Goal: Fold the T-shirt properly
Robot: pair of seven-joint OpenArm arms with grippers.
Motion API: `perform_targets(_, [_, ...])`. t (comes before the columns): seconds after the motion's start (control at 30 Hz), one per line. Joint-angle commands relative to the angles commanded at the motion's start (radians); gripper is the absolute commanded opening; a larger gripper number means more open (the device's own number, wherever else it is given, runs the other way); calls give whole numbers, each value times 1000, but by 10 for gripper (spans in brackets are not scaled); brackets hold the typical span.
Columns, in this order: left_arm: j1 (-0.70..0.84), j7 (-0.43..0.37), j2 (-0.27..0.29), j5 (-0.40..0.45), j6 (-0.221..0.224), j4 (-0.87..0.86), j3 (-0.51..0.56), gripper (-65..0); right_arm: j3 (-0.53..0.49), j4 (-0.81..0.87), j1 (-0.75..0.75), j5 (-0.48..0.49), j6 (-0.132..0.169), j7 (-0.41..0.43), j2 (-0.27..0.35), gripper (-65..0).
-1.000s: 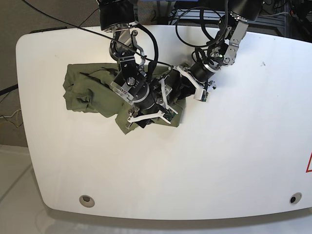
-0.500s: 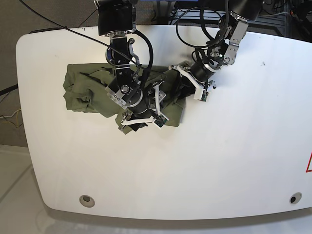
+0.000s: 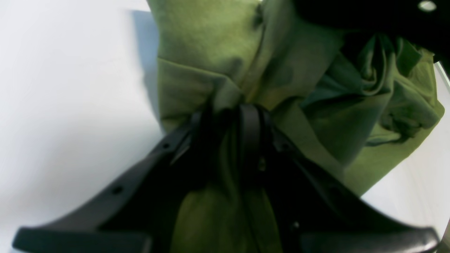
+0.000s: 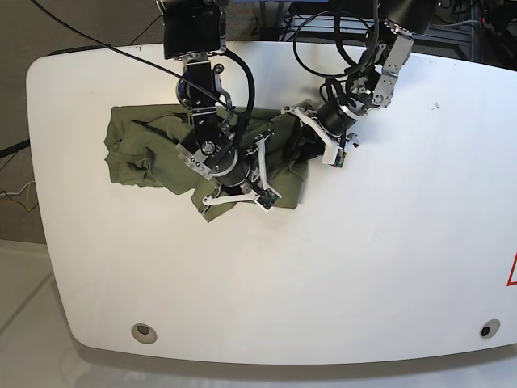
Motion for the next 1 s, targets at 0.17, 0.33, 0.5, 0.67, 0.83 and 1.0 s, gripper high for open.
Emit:
perform_targets(0.17, [0,0,-2,0,0,0,-2,-524,2,5,-14,-2,0,0,0,-650])
perform_targets(0.33, [-3,0,-8,-2,0,0,-3,-523,2,28,-34,-2,0,0,0,-650])
perform_targets(0.5, [-3,0,-23,-2,2,0,-34,-523,3,77,-66,-3,0,0,7,-650])
perform_targets(0.67, [-5,2,-29,-2,-2,0,-72,-522,3,112,-87,-3,0,0,24,-650])
perform_targets(0.83, [-5,2,-87,-5,-2,35,-112,-510,3,118,-98,-3,0,0,29,-650])
perform_targets(1.0, [-2,2,-114,-5,-2,106,-118,-448,3,118,-110,-3,0,0,29,-650])
